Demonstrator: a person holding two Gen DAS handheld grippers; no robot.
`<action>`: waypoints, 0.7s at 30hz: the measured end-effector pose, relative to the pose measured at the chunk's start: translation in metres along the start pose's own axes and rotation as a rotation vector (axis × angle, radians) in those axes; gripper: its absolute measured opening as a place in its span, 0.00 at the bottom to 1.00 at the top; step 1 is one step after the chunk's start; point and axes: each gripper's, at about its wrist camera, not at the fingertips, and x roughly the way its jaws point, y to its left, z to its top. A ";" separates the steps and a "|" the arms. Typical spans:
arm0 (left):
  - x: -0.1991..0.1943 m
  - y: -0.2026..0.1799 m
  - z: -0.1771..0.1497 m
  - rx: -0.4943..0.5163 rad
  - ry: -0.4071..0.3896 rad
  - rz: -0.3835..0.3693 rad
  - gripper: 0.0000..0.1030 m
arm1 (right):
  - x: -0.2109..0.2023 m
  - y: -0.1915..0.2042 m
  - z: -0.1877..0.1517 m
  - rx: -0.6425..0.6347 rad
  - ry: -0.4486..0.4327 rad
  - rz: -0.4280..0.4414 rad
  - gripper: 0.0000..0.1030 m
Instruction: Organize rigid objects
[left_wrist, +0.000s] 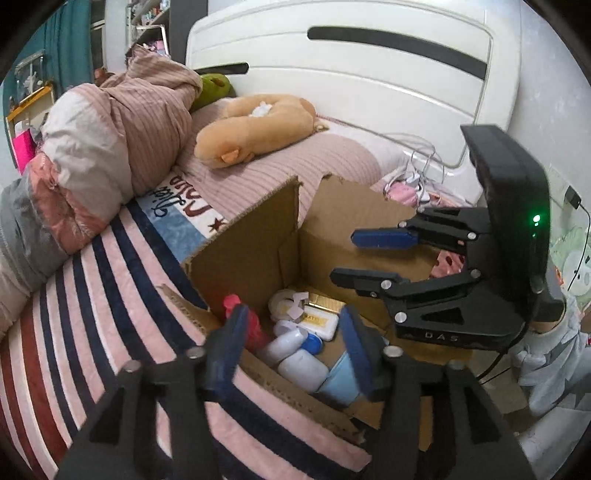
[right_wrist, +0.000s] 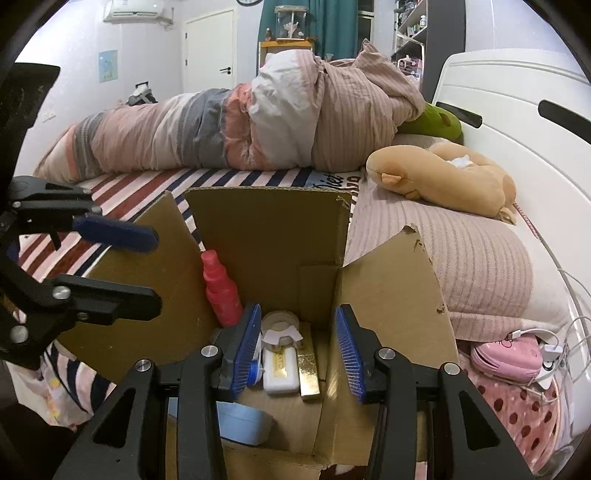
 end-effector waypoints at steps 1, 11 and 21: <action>-0.005 0.001 -0.001 -0.008 -0.013 0.004 0.58 | -0.001 0.001 0.001 0.001 0.000 0.009 0.38; -0.085 0.011 -0.025 -0.166 -0.264 0.218 0.87 | -0.045 0.025 0.012 -0.102 -0.169 0.130 0.85; -0.117 0.027 -0.072 -0.390 -0.373 0.498 0.95 | -0.084 0.038 0.004 -0.115 -0.398 0.252 1.00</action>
